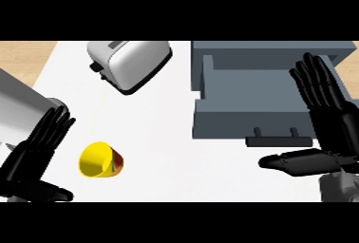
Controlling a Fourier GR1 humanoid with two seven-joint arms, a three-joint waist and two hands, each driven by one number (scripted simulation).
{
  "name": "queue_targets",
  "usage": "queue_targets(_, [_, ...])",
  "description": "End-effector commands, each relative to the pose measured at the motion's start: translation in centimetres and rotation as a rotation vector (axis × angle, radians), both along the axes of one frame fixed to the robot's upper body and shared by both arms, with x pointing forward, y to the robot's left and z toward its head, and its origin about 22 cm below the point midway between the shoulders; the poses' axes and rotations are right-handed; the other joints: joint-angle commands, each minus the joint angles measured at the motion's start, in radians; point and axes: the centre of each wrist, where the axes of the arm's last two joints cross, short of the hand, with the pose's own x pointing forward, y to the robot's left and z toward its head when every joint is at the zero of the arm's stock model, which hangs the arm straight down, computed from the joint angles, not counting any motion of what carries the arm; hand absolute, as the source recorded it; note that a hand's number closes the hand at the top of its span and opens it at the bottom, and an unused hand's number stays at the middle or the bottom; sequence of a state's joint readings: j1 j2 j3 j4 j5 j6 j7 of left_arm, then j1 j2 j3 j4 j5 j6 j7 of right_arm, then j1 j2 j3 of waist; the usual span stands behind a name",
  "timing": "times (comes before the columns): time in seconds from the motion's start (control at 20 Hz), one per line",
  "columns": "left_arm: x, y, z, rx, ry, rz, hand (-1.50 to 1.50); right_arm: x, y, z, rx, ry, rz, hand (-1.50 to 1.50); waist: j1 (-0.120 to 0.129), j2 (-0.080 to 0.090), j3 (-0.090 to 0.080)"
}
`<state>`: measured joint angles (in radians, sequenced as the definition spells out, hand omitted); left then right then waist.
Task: Pick up the cup, place it into the drawer and close the drawer
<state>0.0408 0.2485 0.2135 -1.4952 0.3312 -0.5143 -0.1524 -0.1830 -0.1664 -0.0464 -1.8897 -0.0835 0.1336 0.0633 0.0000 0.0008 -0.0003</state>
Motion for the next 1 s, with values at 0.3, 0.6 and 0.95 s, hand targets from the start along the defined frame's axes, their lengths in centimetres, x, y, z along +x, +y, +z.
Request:
queue_targets(0.3, [0.2, 1.1, -7.5, 0.048, 0.065, 0.036, -1.50, 1.1, -1.1, 0.6, -0.001, -0.004, -0.004, -1.50, -0.002, 0.000, 0.000])
queue_targets(0.6, [-1.3, 2.9, -11.6, 0.077, 0.097, 0.059, -1.50, 0.6, -1.6, 1.4, -0.001, -0.013, -0.012, -1.50, -0.006, 0.001, -0.001])
queue_targets(0.95, [-0.2, 1.6, -14.1, 0.091, 0.069, 0.072, -1.50, 1.5, -1.5, 1.8, -0.003, -0.022, -0.006, -1.50, -0.005, 0.001, -0.001])
